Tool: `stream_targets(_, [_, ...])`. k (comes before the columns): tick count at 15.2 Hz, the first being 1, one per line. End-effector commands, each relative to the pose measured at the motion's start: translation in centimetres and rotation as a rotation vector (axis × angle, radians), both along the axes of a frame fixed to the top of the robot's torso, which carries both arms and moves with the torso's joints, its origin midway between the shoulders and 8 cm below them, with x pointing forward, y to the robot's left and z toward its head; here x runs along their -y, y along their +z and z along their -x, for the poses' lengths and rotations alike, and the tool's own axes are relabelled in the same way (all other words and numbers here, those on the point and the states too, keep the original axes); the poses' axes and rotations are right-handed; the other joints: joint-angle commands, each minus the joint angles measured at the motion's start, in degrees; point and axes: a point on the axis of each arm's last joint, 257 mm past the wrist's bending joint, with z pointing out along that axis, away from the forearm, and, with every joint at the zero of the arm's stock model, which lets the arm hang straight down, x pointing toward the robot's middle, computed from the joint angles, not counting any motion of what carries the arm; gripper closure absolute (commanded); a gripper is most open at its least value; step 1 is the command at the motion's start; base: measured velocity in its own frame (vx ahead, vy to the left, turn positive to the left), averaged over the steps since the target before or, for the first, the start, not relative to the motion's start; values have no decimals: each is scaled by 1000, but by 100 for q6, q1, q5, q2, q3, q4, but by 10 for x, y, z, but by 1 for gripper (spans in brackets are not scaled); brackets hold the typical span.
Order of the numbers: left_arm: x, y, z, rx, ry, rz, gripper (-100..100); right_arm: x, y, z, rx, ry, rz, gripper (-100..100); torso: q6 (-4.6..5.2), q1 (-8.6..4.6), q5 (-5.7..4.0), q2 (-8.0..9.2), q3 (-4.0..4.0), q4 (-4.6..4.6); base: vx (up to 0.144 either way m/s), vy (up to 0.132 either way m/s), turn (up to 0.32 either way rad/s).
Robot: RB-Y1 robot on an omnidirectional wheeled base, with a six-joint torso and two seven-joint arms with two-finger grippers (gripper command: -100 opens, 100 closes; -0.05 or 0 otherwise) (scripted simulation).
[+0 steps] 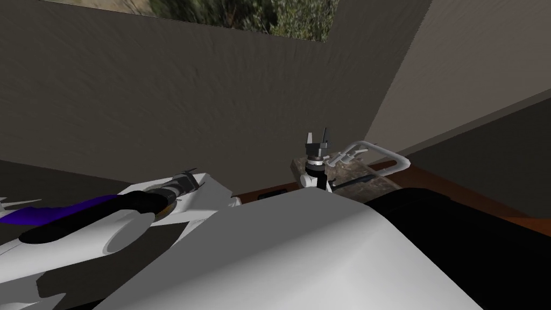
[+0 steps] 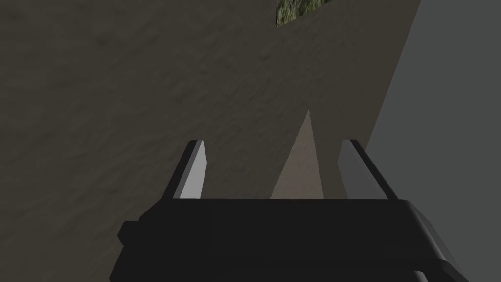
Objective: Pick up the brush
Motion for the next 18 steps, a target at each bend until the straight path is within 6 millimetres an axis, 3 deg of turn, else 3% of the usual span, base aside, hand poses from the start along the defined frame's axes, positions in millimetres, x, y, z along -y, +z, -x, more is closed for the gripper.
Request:
stream_targets(1, [-3, -7, 5, -39, 12, 5, -100, 0, 0, 0, 0, 0, 0, 0, 0, 0, 0, 0, 0, 0, 16, 50, -25])
stream_targets(18, [-21, -32, 52, -371, 83, 56, -100, 0, 0, 0, 0, 0, 0, 0, -1, 23, 6, -7, -4, -1, 30, 86, -32])
